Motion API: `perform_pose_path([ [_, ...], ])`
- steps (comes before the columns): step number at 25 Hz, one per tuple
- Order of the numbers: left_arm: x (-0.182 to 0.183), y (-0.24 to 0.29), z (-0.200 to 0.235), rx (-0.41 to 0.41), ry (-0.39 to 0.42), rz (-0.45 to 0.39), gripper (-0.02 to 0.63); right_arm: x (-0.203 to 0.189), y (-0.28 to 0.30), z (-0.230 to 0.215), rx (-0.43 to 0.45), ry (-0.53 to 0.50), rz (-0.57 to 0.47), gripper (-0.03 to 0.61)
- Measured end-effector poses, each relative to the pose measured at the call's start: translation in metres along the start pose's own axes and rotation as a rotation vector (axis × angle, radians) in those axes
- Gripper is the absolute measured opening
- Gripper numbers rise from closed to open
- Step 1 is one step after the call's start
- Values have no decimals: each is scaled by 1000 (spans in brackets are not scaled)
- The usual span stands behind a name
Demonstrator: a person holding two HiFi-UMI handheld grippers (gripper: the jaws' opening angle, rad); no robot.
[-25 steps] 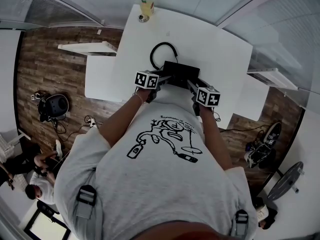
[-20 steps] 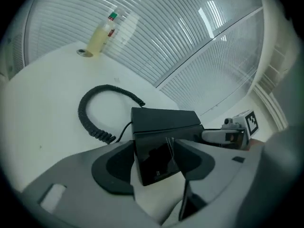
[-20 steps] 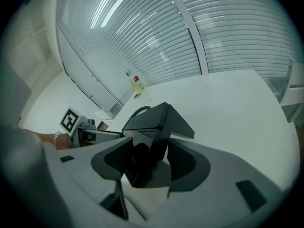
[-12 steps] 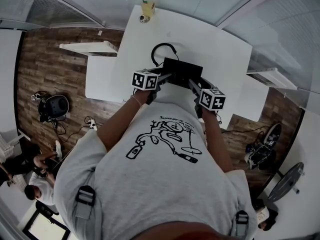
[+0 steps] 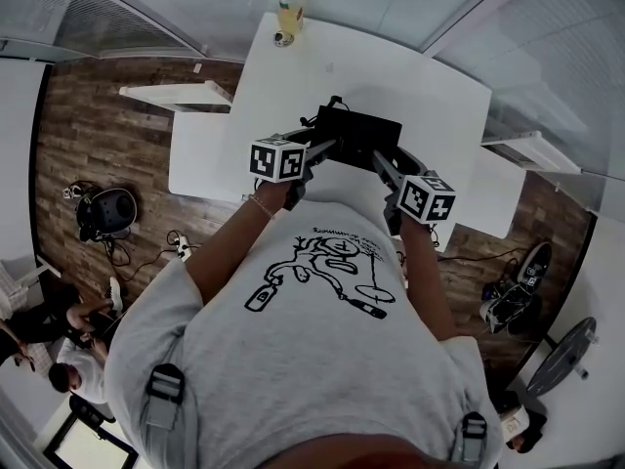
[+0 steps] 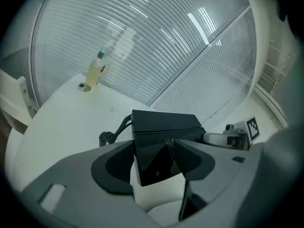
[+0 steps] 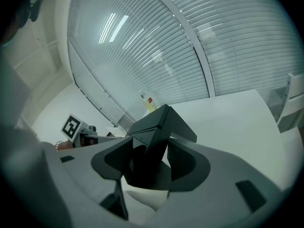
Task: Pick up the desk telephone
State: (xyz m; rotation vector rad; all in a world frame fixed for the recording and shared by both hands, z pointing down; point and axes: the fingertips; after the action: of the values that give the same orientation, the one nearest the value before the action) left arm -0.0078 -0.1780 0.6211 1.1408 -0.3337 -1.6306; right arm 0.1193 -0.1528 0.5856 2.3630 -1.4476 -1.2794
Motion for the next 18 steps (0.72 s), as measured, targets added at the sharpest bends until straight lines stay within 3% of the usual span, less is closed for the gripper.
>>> perform_pose_path([
  [18,54,-77,-53,-52,23,-117,256,66,-51,72,23,-109,-74,221],
])
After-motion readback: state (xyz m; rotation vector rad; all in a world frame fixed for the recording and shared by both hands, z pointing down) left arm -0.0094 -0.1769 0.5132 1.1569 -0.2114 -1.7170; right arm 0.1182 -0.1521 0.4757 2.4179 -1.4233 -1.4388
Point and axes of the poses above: the fingertips, and each gripper's own axes: y forward along the fingers, z to its left, x out of its top, and after that the axes turned 11 degrees about x, right-handed
